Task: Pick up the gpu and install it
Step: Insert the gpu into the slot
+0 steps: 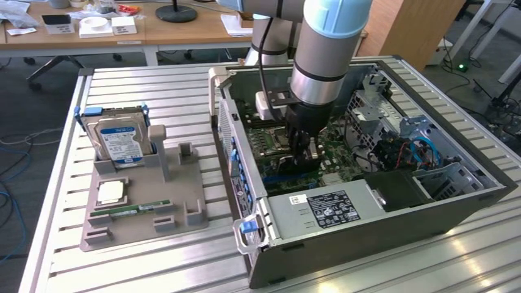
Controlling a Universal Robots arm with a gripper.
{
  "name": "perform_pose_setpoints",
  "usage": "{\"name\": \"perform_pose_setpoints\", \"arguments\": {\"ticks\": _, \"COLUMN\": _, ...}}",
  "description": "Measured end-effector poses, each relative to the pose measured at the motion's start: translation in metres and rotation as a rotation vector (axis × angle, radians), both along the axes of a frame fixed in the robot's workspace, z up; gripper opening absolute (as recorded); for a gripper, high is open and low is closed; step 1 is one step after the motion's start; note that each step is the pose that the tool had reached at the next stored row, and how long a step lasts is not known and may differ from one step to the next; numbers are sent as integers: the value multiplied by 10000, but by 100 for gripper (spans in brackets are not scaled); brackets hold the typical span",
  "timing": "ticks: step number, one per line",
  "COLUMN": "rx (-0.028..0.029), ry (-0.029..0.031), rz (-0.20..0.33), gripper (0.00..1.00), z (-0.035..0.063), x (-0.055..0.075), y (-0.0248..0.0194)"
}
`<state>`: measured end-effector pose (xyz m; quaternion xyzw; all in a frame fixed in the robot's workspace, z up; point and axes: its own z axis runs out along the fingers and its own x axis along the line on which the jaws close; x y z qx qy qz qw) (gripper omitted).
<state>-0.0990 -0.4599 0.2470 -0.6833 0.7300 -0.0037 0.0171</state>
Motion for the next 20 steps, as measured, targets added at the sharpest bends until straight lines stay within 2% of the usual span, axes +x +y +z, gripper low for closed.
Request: {"name": "perform_pose_setpoints", "arguments": {"ticks": 20, "rx": -1, "ry": -30, "rz": 0, "gripper": 27, "z": -24, "x": -16, "y": 0}}
